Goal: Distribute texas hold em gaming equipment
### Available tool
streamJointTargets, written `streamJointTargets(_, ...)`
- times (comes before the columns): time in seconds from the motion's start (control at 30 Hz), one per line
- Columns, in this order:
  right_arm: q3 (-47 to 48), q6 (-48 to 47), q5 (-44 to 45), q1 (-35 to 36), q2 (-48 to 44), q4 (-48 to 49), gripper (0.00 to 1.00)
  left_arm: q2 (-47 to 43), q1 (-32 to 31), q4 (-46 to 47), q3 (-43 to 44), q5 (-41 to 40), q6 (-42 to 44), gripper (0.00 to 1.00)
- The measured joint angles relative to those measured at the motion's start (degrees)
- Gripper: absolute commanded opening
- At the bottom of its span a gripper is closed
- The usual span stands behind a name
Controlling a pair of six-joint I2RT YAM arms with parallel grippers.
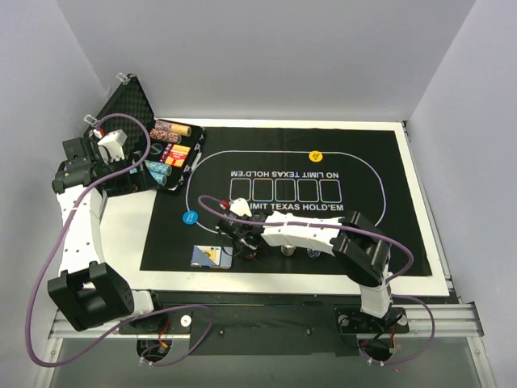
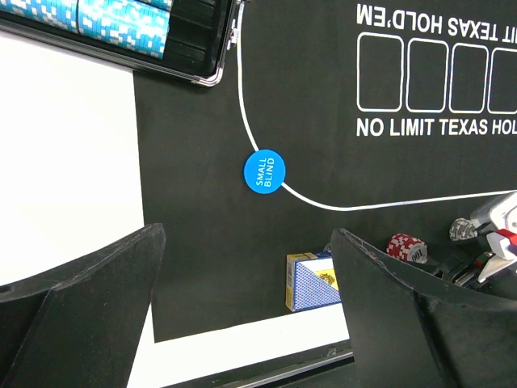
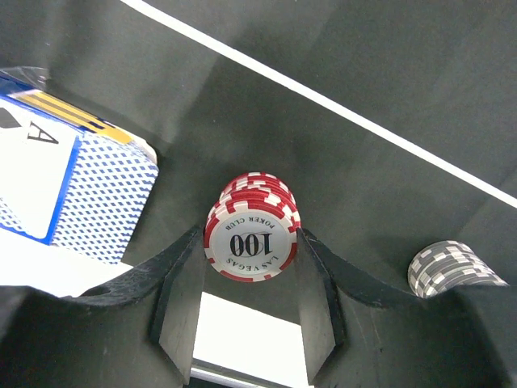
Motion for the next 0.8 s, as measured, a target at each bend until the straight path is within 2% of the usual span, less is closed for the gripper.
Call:
streamJointTargets(0.2,4.3,-0.7,0.0,0.0,0.0,-1.6,0.24,-0.4,0.0,0.0,0.0,0.0,0.0,0.95)
streamJointTargets(0.33,11.7,-2.1,0.0,-0.3,1.9,-2.9,0.24,-0.4,0.0,0.0,0.0,-0.2,0.0,0.95)
streamJointTargets(0.63,31.6,-5.0,-2.3,-2.8,17.0,-3.6,0.24,-0.4,0.3,0.0,0.0,-0.4,0.1,0.95)
streamJointTargets(0.8,36.1,-6.1,-3.2,-4.3,23.7,-3.2,0.25,0.0,0.4,0.0,0.3,-0.4,0.1,0.95)
